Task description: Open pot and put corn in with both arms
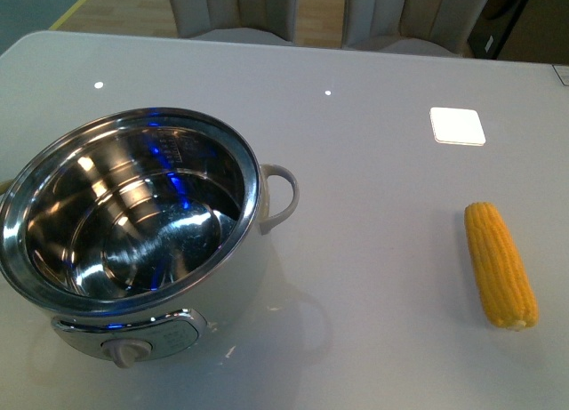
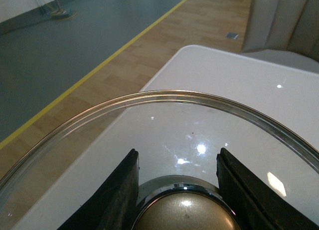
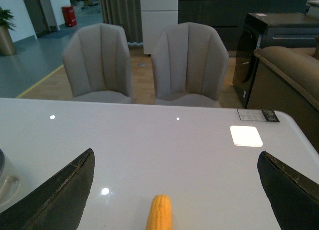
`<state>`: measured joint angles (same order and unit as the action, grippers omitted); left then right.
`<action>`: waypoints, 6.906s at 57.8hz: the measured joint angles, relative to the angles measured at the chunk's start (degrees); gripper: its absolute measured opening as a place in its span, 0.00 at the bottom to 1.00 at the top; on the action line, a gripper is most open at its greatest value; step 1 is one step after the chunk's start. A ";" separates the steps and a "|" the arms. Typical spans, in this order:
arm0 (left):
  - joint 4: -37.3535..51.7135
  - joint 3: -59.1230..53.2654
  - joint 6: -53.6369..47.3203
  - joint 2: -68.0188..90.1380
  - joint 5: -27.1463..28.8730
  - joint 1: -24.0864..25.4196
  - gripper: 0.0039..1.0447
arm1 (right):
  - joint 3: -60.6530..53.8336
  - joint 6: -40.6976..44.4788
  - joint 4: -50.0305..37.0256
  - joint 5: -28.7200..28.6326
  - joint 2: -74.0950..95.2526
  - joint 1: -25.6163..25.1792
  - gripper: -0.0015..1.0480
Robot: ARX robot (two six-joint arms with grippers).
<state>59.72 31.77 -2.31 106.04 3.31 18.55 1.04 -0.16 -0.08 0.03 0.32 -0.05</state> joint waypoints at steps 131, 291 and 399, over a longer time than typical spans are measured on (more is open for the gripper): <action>19.78 22.03 2.69 46.97 1.64 3.87 0.94 | 0.00 0.00 0.00 -0.02 0.00 0.00 0.92; -42.97 -31.04 2.89 -89.31 -3.28 -18.38 0.03 | 0.00 0.00 0.00 -0.04 0.00 0.00 0.92; -59.67 -31.02 2.75 -105.74 -3.30 -18.40 0.94 | 23.76 -8.28 -17.25 1.99 86.18 -0.04 0.92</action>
<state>0.05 0.75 0.45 0.30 0.01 0.14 24.80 -8.45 -17.32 2.02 86.50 -0.10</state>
